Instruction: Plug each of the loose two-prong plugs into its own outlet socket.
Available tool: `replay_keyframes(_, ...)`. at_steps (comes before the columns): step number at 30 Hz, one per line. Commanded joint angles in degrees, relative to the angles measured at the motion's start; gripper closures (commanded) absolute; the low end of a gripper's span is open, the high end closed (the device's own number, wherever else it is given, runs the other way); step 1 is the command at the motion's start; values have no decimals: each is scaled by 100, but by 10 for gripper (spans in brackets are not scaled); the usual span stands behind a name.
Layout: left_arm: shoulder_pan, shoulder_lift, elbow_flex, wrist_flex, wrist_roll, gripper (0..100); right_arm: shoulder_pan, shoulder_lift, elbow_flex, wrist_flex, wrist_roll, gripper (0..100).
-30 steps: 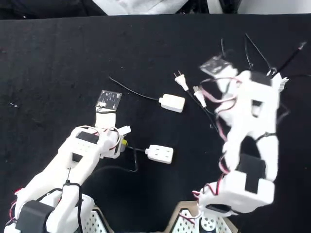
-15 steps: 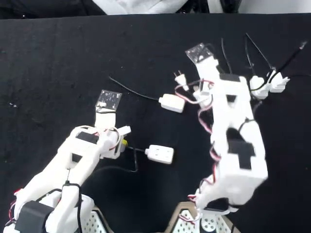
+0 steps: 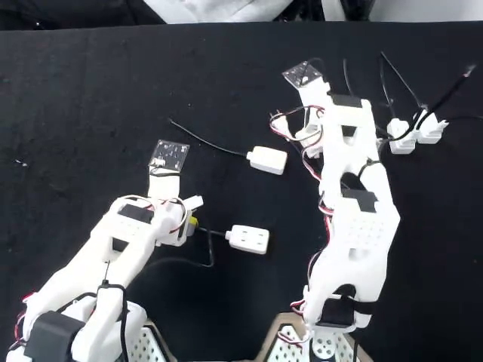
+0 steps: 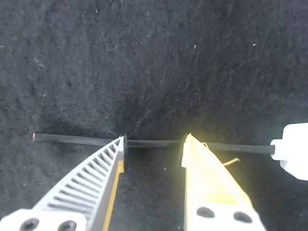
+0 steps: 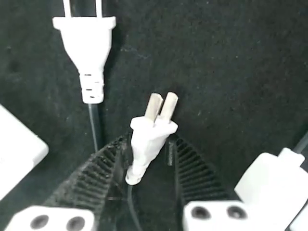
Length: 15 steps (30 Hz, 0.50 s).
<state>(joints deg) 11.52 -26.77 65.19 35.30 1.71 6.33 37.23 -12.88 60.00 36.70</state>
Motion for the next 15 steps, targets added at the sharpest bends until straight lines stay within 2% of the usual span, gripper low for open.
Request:
replay_keyframes(1, 4, -114, -4, -88, 70, 802, -79, 22, -312, 26, -62, 884)
replay_keyframes(4, 4, -114, -4, -88, 70, 802, -70, 4, -312, 35, -62, 901)
replay_keyframes(6, 4, -114, -4, -88, 70, 802, -35, -92, -347, 123, -62, 985)
replay_keyframes(15, 4, -114, -4, -88, 70, 802, 220, -1516, -312, 1064, -167, 988)
